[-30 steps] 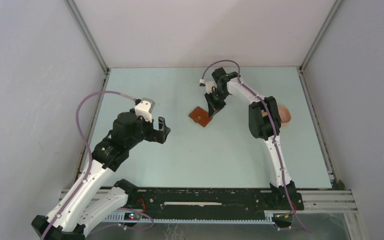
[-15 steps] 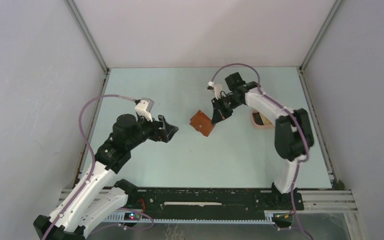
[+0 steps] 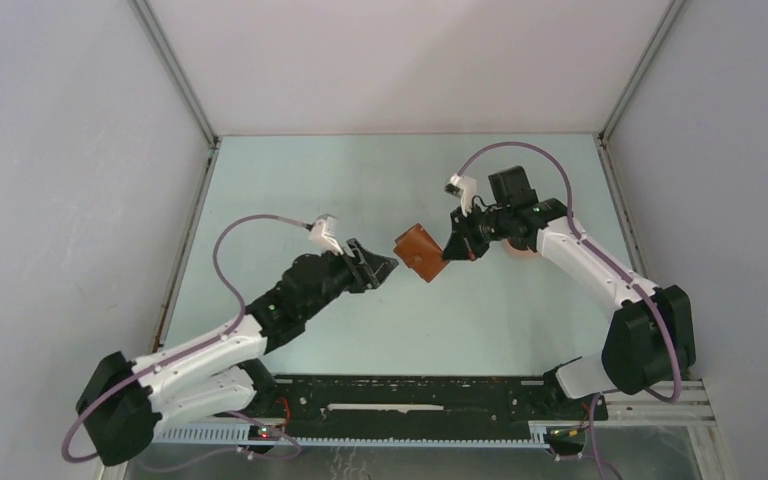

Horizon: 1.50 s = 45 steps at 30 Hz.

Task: Put the credit cards into the card holder
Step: Open the card holder.

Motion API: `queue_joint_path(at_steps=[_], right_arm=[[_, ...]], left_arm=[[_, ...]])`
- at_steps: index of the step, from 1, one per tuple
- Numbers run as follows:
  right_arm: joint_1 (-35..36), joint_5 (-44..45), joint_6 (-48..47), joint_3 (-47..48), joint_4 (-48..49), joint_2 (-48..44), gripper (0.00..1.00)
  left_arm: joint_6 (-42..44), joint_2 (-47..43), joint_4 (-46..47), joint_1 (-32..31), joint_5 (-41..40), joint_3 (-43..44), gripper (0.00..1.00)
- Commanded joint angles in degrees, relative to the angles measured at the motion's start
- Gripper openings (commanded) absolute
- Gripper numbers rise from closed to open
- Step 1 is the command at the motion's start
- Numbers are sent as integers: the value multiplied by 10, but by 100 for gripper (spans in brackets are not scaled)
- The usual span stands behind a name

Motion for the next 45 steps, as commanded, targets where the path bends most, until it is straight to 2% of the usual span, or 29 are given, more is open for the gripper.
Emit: queue_joint_path(at_steps=[1, 3, 6, 12, 22, 27, 30, 38, 45], right_arm=[[14, 25, 23, 2, 41, 0, 0], [20, 37, 25, 3, 43, 8, 0], [27, 50, 26, 2, 45, 14, 0], [46, 70, 24, 2, 49, 18, 0], [50, 78, 27, 2, 50, 16, 0], [54, 78, 27, 2, 51, 17, 0], [55, 79, 28, 2, 52, 17, 0], [55, 78, 27, 2, 51, 15, 0], [55, 74, 26, 2, 50, 13, 0]], left_arm=[[-45, 78, -23, -48, -163, 69, 60], [-56, 114, -73, -64, -207, 109, 55], [-75, 156, -106, -80, -233, 143, 55], [-104, 219, -121, -86, -241, 188, 58], [-147, 297, -215, -100, -259, 265, 55], [-154, 325, -221, -101, -244, 282, 55], [-156, 335, -221, -102, -235, 287, 48], [-167, 353, -221, -103, -237, 274, 43], [-168, 354, -225, -102, -274, 260, 26]])
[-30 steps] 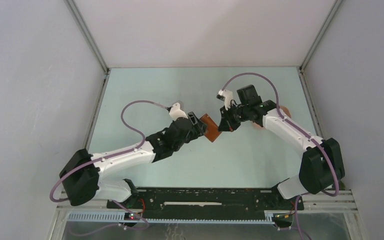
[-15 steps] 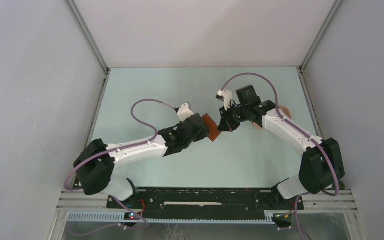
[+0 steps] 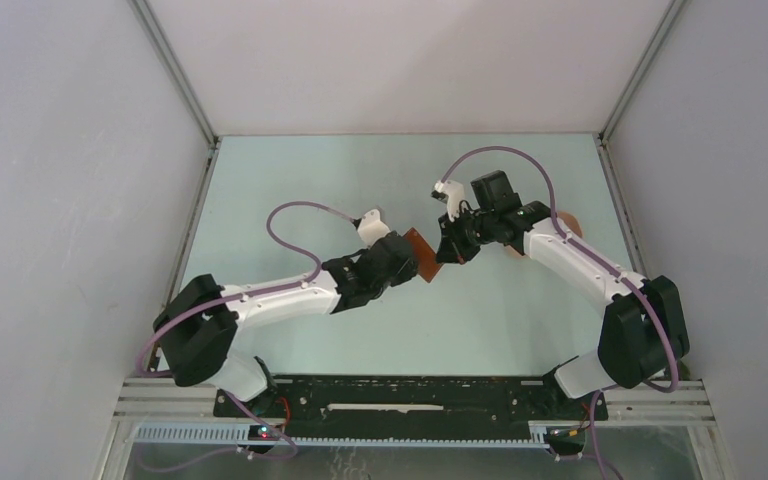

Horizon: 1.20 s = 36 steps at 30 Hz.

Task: Put the credit cards into the card holder
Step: Open the card holder.

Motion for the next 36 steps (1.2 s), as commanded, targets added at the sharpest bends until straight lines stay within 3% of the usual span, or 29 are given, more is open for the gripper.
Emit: queue_joint_path(at_steps=[1, 10, 19, 25, 27, 33, 36], right_arm=[[5, -15, 7, 5, 23, -10, 0], [4, -14, 5, 5, 23, -11, 0], [-11, -8, 4, 0, 28, -13, 0], [-22, -54, -18, 0, 17, -3, 0], [-30, -89, -36, 0, 7, 6, 0], [-35, -132, -80, 6, -19, 15, 0], [-32, -148, -128, 15, -47, 20, 0]], left_arm=[[-3, 4, -17, 0, -53, 4, 23], [-5, -4, -13, 9, -67, -24, 0], [0, -40, 28, 18, -67, -90, 0], [82, -91, 65, 21, -11, -134, 0], [130, -118, 83, 21, 7, -156, 9], [265, -278, 264, 35, 133, -336, 58], [312, -372, 255, 53, 181, -382, 75]])
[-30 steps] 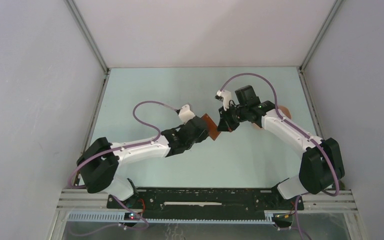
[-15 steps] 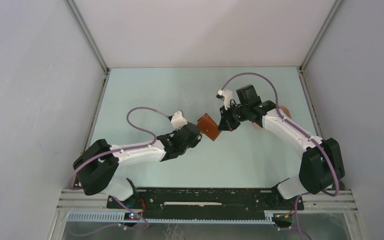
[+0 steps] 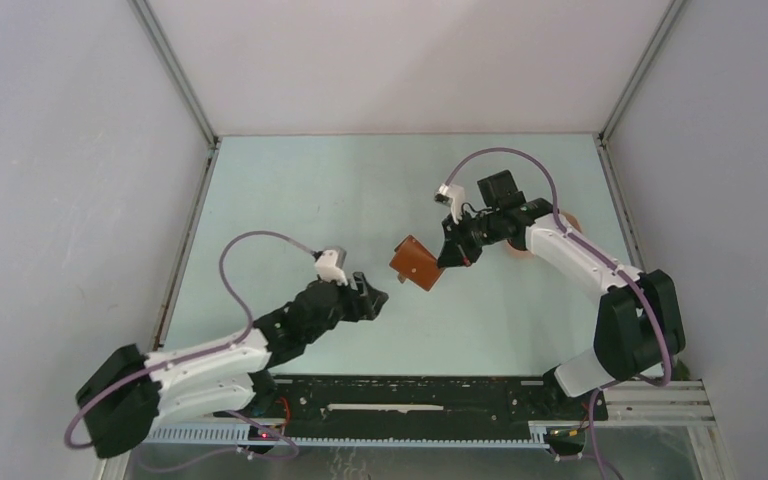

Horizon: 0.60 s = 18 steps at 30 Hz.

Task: Put the credit cards into the card holder
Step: Open the card holder.

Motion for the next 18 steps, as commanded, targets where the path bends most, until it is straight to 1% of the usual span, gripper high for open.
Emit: queue_joint_path(at_steps=[1, 3, 5, 8, 10, 12, 14, 16, 17, 18], right_arm=[[0, -59, -88, 19, -41, 3, 0], [1, -85, -131, 30, -74, 7, 0], [2, -112, -186, 40, -115, 10, 0], [6, -135, -293, 52, -186, 8, 0], [12, -135, -365, 53, -238, -1, 0], [20, -130, -429, 52, -274, -11, 0], [27, -130, -475, 52, -299, -16, 0], [29, -129, -502, 42, -296, -25, 0], [29, -128, -504, 35, -289, -28, 0], [29, -127, -508, 29, -285, -30, 0]], left_arm=[[120, -121, 60, 25, 99, -58, 79], [160, -165, 61, 29, 134, -64, 82], [213, -192, 63, 30, 178, -63, 82], [259, -226, 55, 30, 188, -55, 83], [283, -248, 56, 30, 201, -54, 83], [309, -264, 80, 30, 235, -67, 83], [324, -273, 112, 30, 275, -84, 83], [316, -275, 140, 30, 307, -97, 82], [303, -272, 150, 30, 316, -98, 80], [291, -265, 157, 29, 327, -97, 74]])
